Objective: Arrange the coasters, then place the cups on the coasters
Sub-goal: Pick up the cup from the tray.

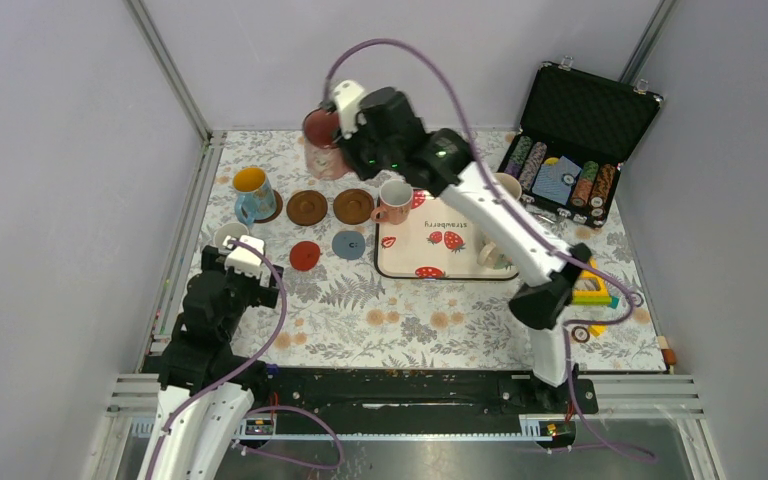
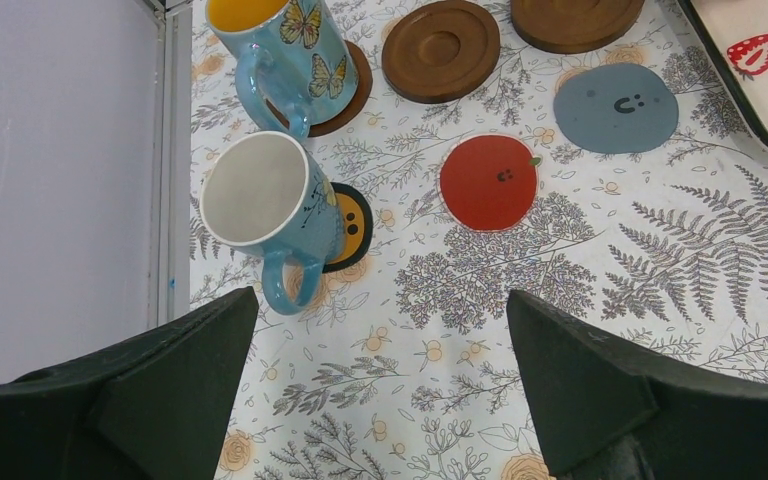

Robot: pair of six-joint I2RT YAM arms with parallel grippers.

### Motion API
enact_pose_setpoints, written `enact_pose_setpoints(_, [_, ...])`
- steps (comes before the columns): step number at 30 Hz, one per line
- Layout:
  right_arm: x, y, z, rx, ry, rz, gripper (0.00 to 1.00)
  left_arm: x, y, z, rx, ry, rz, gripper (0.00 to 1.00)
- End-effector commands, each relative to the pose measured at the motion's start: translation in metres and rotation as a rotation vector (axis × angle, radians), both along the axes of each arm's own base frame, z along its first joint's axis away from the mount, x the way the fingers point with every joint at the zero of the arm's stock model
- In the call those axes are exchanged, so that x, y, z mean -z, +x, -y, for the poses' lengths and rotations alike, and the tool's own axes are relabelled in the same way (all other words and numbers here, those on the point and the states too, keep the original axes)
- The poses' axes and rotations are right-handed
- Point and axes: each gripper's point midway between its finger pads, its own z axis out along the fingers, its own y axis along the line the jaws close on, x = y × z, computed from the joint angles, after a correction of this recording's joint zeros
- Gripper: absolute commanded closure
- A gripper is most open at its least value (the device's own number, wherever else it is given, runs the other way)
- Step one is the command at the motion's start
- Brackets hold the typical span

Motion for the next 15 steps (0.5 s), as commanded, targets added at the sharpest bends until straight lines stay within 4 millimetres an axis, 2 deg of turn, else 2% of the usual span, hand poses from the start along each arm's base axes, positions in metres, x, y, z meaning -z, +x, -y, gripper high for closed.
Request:
enact_pose_setpoints(1, [-0.003, 0.009, -0.055, -0.051, 0.028, 0.091, 1.00, -0.013, 0.004, 0.003, 0.004, -0.034, 0.059, 0.01])
enact_pose_setpoints(4, [-0.002, 0.029, -0.072, 0.012, 0.063, 0.125, 1.00, -0.013, 0.004, 0.002, 0.002, -0.031, 0.056, 0.01])
enact_pose_setpoints(6, [0.007, 0.041, -0.082, 0.020, 0.058, 0.143, 1.00, -0.013, 0.004, 0.002, 0.004, -0.033, 0.060, 0.01])
enact_pose_setpoints(10, [0.044, 0.055, -0.103, -0.021, 0.010, 0.154, 1.00, -0.013, 0.004, 0.001, 0.001, -0.029, 0.054, 0.01])
enact_pose_setpoints(15, [0.090, 0.082, -0.115, 0.019, -0.061, 0.201, 1.00, -0.013, 0.004, -0.001, -0.011, -0.029, 0.054, 0.01])
